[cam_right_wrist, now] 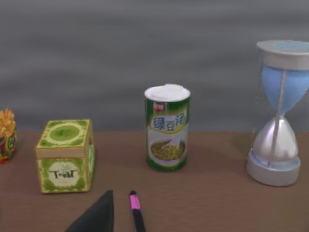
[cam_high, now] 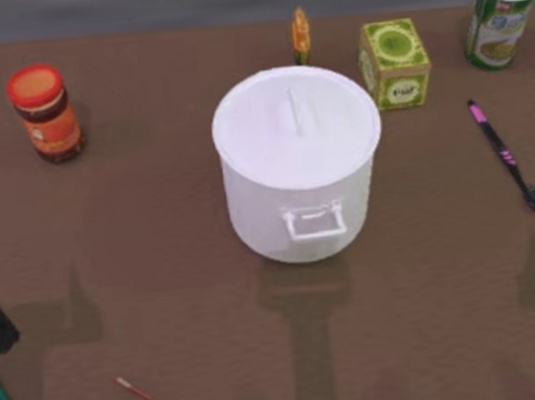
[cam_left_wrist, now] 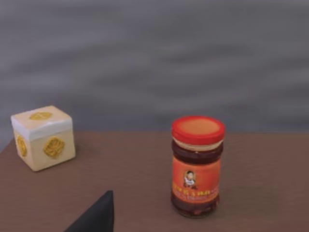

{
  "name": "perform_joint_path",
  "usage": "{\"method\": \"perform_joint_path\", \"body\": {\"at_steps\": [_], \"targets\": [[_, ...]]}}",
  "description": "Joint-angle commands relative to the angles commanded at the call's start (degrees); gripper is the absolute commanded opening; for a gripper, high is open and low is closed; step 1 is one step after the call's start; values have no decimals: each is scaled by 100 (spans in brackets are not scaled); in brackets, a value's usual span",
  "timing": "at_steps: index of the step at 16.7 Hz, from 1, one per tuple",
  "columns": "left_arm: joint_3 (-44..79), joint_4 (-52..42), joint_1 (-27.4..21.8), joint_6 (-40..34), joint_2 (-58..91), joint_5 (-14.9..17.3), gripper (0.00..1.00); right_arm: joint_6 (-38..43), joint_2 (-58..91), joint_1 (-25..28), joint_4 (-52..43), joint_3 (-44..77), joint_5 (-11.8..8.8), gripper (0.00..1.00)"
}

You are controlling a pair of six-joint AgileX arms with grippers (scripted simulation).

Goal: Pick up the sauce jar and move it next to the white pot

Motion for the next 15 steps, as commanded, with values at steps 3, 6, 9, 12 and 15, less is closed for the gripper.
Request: {"method": "perform_joint_path", "body": {"at_steps": [3,6,9,12,15], "targets": [[31,-48,-2,6,49,8,100,0,0,0,0,0,0,100],[360,-493,-25,64,537,89,100,0,0,0,0,0,0,100],[1082,-1258,-80,190,1476,248,100,0,0,0,0,0,0,100],[2231,-2142,-155,387,2722,450,100,0,0,0,0,0,0,100],[3790,-2958,-226,643,4119,646,100,0,0,0,0,0,0,100]]}}
